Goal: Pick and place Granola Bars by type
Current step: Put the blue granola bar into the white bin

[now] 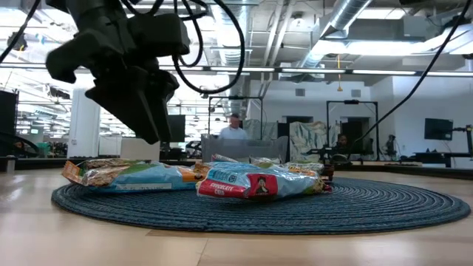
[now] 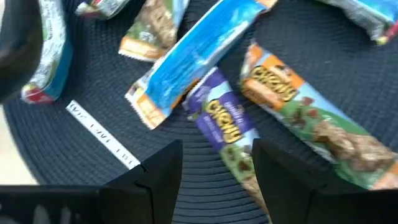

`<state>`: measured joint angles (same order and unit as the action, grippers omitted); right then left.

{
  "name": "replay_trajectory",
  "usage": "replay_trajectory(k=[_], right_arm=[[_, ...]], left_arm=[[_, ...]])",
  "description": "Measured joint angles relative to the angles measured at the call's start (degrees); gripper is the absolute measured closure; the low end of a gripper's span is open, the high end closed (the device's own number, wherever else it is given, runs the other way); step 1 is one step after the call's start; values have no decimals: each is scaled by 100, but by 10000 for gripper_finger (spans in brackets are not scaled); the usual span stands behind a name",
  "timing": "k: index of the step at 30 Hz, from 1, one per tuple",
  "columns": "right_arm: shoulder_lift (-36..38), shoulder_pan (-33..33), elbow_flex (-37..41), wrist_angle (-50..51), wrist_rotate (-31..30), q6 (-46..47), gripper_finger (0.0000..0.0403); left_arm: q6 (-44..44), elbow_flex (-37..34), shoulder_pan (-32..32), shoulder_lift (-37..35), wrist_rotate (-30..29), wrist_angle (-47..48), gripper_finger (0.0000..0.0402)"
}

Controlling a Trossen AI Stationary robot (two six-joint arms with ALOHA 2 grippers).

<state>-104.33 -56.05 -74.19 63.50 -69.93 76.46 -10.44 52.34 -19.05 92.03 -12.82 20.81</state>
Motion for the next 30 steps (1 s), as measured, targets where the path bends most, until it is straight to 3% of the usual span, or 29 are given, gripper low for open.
replay_trajectory(k=[10, 20, 30], right_arm=[[2, -57, 0, -305, 101, 8, 280], [4, -56, 0, -538, 228, 3, 280], [9, -57, 0, -531, 251, -45, 280]], left_arm=[[74, 0, 132, 0, 499, 28, 212], [68, 0, 155, 4, 513, 30, 212], [107, 20, 156, 491, 811, -85, 212]])
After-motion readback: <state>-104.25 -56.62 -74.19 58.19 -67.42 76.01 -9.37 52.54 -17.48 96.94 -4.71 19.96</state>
